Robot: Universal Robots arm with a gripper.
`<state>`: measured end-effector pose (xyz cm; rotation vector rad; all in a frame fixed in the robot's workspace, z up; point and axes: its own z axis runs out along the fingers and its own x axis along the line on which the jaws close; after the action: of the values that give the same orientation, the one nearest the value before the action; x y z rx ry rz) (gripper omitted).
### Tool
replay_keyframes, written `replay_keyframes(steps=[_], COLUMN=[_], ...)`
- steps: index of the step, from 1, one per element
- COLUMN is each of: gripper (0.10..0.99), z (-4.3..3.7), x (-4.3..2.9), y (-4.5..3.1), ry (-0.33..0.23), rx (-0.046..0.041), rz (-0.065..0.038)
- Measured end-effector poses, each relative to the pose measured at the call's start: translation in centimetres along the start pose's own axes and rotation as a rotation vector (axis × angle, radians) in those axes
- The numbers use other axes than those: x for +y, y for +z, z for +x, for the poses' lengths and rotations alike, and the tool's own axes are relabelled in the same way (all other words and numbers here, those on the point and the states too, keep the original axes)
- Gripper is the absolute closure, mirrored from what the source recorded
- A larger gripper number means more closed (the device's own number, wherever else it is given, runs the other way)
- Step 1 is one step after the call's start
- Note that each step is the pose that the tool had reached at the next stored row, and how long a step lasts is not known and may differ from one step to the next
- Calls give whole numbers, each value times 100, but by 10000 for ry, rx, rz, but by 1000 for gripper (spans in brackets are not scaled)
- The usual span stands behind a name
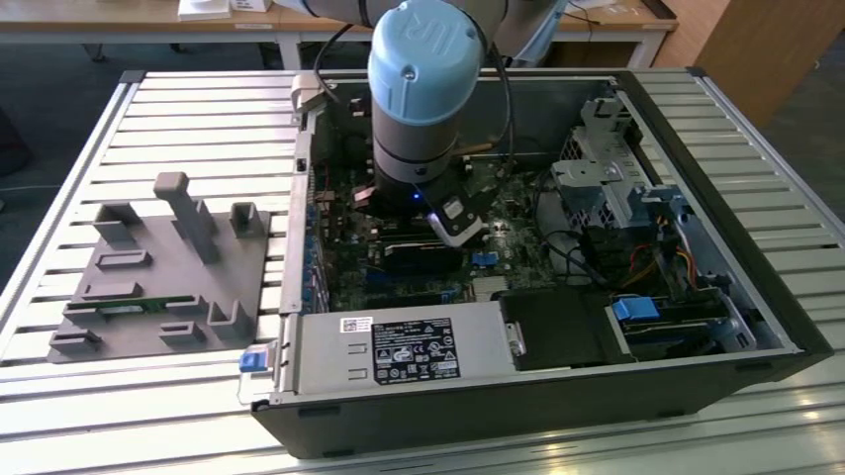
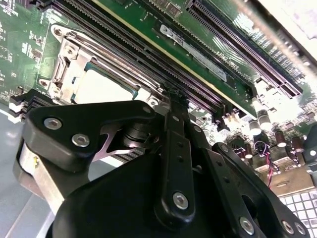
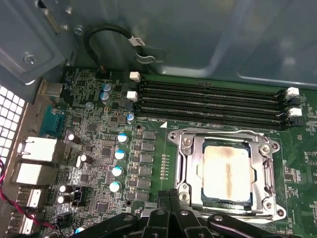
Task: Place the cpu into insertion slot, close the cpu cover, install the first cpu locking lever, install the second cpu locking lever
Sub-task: 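Install the second cpu locking lever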
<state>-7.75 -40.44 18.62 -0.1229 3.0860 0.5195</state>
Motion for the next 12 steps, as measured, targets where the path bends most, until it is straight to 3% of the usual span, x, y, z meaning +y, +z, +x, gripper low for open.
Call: replay_keyframes(steps=[12], gripper=[980], z=[2], x=[4], y=[-13], ry=[1], rx=[4], rz=[66])
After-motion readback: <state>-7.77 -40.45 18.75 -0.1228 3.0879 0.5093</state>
